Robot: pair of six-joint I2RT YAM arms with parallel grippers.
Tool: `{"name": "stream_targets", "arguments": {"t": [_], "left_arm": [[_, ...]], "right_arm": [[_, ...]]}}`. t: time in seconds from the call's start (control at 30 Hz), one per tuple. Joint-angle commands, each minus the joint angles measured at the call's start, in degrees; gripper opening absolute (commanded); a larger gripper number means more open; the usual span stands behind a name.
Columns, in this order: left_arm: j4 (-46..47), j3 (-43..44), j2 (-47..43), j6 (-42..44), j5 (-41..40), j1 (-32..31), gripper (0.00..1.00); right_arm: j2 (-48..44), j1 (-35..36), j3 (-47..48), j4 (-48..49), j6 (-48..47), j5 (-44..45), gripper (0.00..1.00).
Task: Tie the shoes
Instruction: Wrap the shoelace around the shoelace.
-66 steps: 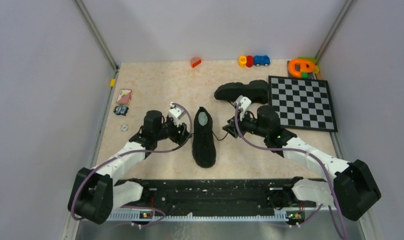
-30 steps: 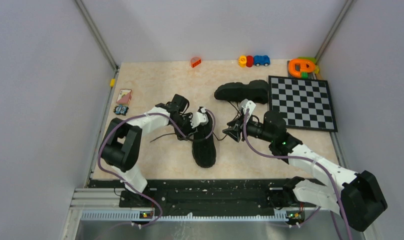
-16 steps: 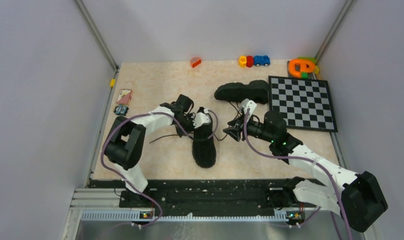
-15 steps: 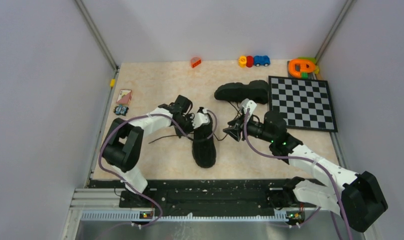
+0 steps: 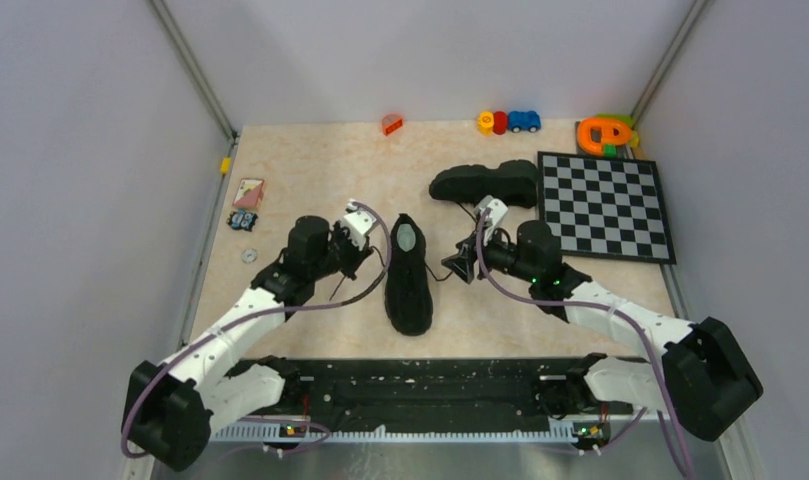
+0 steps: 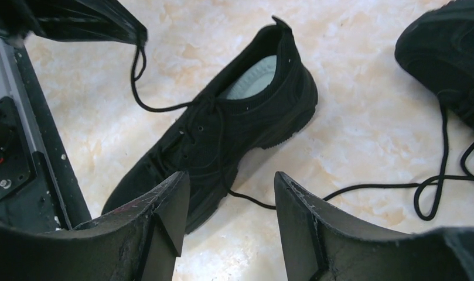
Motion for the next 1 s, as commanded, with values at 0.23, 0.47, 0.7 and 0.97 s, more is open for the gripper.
{"name": "stream_targets", "arguments": {"t": [0.23, 0.47, 0.7, 0.97], "left_arm": [[15.92, -8.52, -11.09, -16.3, 3.35, 0.21, 0.0], [21.46, -9.37, -11.52, -25.77, 0.73, 0.2, 0.0], [31.26, -12.99, -10.89, -28.24, 2.92, 0.2, 0.0], [29.39, -11.62, -8.31, -29.9, -3.93, 0.27, 0.0]], "right_arm": [[6.27, 7.05, 6.57, 3.21, -4.23, -4.18, 0.54], [10.5, 8.57, 11.69, 4.23, -2.78, -4.35, 0.49], [14.26, 9.01, 16.53, 6.03, -0.12, -5.58, 0.46], [13.68, 8.88, 18.11, -3.48, -2.97, 1.54, 0.47]]}}
